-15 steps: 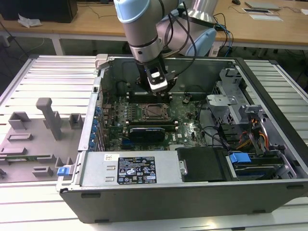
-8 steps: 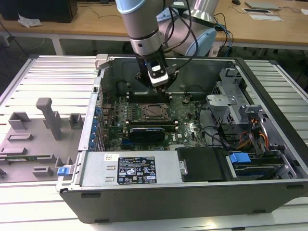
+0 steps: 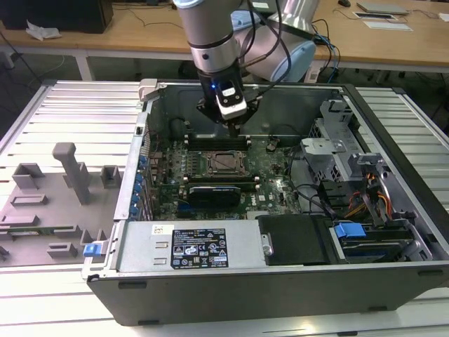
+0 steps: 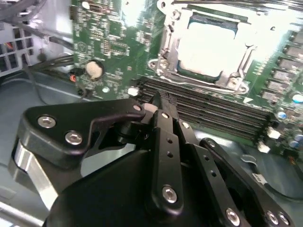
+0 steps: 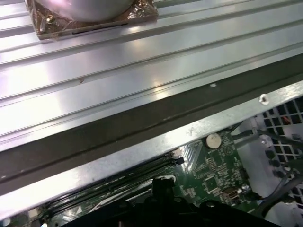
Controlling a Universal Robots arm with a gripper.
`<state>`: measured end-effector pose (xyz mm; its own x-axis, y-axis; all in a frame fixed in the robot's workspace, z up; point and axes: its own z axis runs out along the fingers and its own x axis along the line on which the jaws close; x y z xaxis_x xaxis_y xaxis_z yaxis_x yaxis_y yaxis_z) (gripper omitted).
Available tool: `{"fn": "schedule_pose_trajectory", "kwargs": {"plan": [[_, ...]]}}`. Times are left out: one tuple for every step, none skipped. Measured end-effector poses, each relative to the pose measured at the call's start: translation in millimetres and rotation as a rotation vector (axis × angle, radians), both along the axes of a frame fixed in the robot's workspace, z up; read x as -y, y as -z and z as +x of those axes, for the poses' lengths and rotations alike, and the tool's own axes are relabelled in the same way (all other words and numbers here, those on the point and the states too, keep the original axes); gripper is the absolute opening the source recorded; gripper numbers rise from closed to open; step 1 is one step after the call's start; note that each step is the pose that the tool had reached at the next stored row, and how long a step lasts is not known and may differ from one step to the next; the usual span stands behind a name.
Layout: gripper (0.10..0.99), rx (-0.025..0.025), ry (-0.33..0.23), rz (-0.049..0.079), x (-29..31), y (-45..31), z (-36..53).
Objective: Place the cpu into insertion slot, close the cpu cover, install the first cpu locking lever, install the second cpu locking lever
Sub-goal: 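Install the first cpu locking lever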
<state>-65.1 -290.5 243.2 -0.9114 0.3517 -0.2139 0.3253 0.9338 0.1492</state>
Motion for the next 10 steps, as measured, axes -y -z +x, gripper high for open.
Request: {"fn": "schedule_pose_trajectory", "kwargs": {"plan": [[0.106, -0.0234, 0.0, 0.0, 0.0, 0.1, 1.7], [0.106, -0.0413, 0.0, 0.0, 0.0, 0.2, 2.8], [0.106, -0.0616, 0.0, 0.0, 0.0, 0.2, 4.2], [0.106, -0.0954, 0.0, 0.0, 0.1, 0.2, 6.6], [0.106, -0.1134, 0.0, 0.0, 0.1, 0.3, 7.8], [0.106, -0.1383, 0.0, 0.0, 0.2, 0.3, 9.6], [0.106, -0.1665, 0.0, 0.0, 0.2, 0.5, 11.1], [0.106, -0.1683, 0.0, 0.0, 0.3, 0.5, 11.1], [0.106, -0.1685, 0.0, -0.001, 0.3, 0.4, 11.1], [0.106, -0.1685, 0.0, -0.001, 0.3, 0.4, 11.2]]}}
